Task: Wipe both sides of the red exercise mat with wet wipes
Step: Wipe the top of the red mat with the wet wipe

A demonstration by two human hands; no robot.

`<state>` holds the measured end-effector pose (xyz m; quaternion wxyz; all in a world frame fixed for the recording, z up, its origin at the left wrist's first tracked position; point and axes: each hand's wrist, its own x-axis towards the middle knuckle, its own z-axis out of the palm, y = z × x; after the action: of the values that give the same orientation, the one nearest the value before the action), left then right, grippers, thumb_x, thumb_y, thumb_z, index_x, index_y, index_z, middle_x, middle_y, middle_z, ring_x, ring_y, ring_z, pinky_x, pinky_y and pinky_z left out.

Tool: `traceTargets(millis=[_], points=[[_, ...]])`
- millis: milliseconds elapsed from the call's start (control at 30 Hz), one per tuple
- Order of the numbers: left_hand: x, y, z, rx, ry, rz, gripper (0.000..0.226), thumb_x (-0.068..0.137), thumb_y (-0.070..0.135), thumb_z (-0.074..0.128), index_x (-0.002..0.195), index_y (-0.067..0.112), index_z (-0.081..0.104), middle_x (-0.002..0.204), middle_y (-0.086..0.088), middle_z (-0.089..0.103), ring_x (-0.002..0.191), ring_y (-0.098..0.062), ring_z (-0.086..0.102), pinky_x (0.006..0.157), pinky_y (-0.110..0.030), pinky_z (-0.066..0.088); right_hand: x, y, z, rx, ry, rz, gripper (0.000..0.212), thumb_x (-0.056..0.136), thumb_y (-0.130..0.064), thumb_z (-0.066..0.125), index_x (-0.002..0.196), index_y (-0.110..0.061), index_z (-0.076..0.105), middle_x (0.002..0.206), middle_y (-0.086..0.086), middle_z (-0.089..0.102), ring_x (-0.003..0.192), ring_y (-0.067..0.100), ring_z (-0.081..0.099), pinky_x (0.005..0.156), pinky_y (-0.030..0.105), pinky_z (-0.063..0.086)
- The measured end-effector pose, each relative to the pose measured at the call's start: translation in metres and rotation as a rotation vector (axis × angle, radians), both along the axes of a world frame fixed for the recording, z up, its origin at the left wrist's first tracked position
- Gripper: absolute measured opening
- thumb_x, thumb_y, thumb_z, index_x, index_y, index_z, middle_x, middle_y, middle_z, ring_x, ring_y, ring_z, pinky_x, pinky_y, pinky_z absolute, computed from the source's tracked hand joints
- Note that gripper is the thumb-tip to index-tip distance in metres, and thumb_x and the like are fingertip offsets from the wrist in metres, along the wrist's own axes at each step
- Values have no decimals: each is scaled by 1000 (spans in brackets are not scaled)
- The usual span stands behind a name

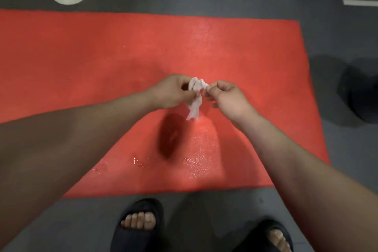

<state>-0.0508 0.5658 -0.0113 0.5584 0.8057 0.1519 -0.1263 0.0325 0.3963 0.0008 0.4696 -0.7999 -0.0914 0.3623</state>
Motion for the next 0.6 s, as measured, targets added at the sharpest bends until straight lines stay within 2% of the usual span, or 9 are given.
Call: traceTargets(millis=[100,167,267,333,400,433,467,533,600], points=[[-11,6,24,14,37,57,19,97,19,68,85,5,67,71,-1,61,66,-11,52,63,-29,41,-7,-6,5,23,24,-191,26,68,-33,48,54,-21,66,76,15,70,70,22,59,66,36,43],[-22,10,45,-20,97,55,23,99,21,66,80,8,67,69,-3,56,65,-13,46,60,-28,39,-11,-6,10,79,92,-279,28,73,-30,46,52,-18,61,68,8,65,64,21,57,66,34,42],[-34,6,65,-89,153,128,19,101,13,61,88,0,67,79,-11,57,75,-21,50,71,-34,46,-18,0,19,176,174,-339,25,90,-22,43,67,-19,53,67,4,63,58,17,54,60,28,39],[-39,-4,69,-218,175,217,10,100,5,59,94,0,66,85,-13,62,80,-24,58,75,-36,54,-27,1,25,214,261,-286,24,100,-30,44,81,-20,54,75,4,65,65,18,57,61,29,40],[-44,-15,68,-362,188,269,8,99,1,58,102,4,65,89,-10,68,81,-20,66,75,-31,58,-40,-3,20,197,235,-132,30,94,-51,56,99,-22,55,90,2,70,78,19,65,70,34,50],[-47,-21,66,-410,189,280,11,99,0,58,105,4,65,88,-9,69,79,-17,68,75,-31,59,-46,-7,15,187,195,-82,36,88,-51,65,107,-22,54,96,4,71,84,20,69,74,37,54],[-49,-26,61,-434,181,304,11,99,1,57,106,3,65,84,-8,69,75,-15,68,74,-32,60,-50,-12,12,193,161,-75,38,87,-41,70,114,-20,53,98,6,72,86,22,70,76,38,55],[-54,-35,45,-456,153,431,7,99,3,57,99,4,64,80,-8,69,73,-17,67,73,-35,61,-51,-23,7,220,125,-148,34,92,-16,67,121,-17,49,83,3,68,71,25,66,62,36,51],[-58,-40,27,-483,166,600,5,99,3,59,103,4,61,99,-16,71,86,-25,69,73,-36,62,-49,-36,2,206,118,-239,41,94,-10,64,127,-21,43,65,-3,59,50,20,54,51,32,42]])
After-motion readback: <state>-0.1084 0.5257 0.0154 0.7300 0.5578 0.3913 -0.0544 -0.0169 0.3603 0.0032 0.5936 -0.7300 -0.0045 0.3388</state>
